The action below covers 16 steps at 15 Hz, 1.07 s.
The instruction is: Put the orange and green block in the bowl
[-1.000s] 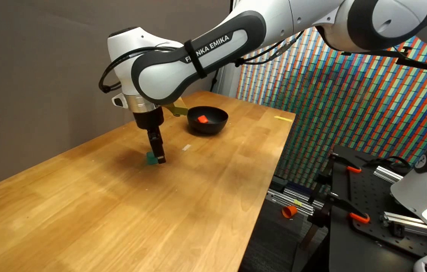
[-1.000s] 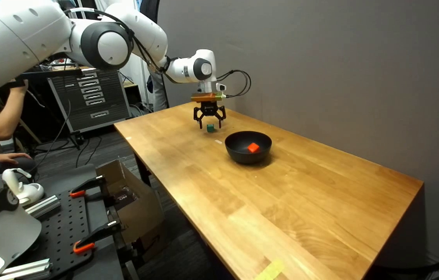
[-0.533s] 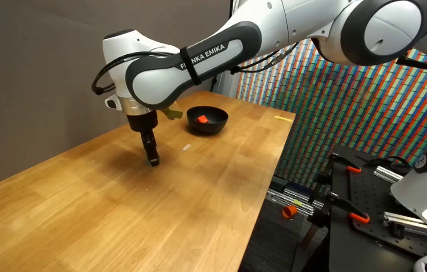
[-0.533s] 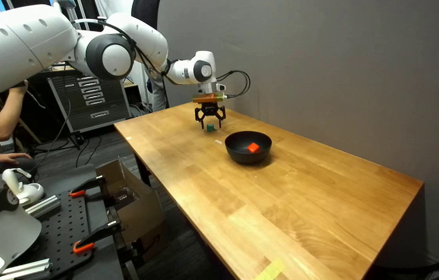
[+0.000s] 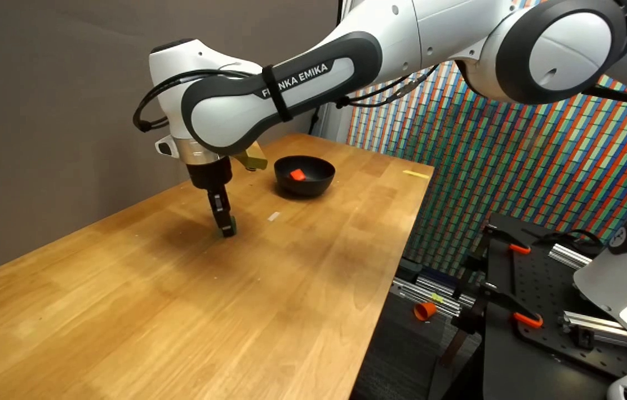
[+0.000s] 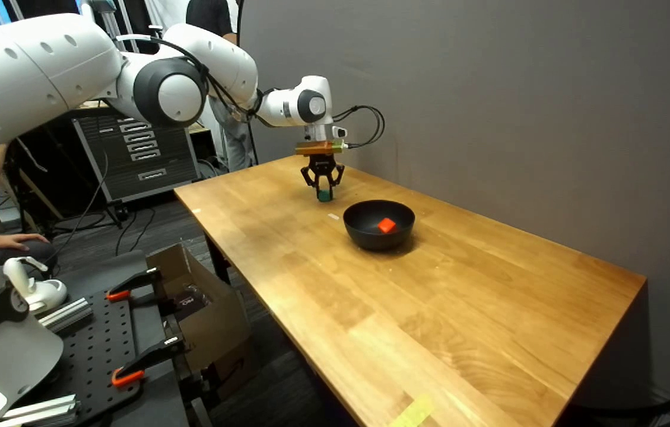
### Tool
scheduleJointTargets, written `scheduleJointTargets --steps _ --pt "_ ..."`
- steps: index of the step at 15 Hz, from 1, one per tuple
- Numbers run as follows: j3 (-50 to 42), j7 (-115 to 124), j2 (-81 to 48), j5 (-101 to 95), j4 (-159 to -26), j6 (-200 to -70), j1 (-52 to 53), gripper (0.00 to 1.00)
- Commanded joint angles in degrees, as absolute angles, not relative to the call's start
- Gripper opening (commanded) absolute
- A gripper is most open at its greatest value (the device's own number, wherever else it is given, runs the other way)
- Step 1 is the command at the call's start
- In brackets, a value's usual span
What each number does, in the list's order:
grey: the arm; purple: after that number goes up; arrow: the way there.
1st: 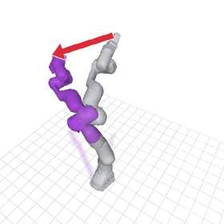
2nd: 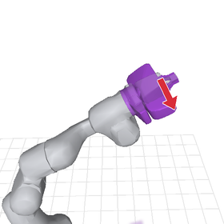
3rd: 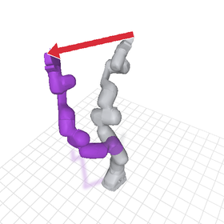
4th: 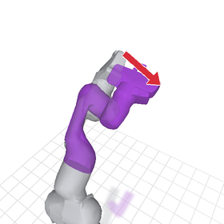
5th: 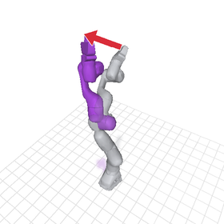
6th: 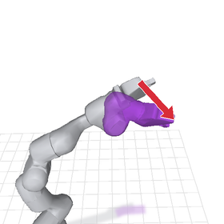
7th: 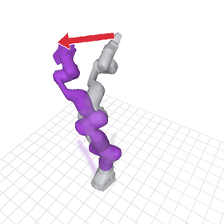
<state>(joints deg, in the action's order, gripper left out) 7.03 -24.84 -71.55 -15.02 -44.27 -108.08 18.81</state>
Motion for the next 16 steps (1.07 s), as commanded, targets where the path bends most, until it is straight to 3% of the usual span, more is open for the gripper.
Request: scheduleJointTargets --steps 1,16 --pt "5.0 -20.7 -70.3 -15.5 -42.0 -103.4 19.0 0.14" --pt "-9.2 6.6 -58.4 -14.2 -50.9 -94.7 12.8 0.15"
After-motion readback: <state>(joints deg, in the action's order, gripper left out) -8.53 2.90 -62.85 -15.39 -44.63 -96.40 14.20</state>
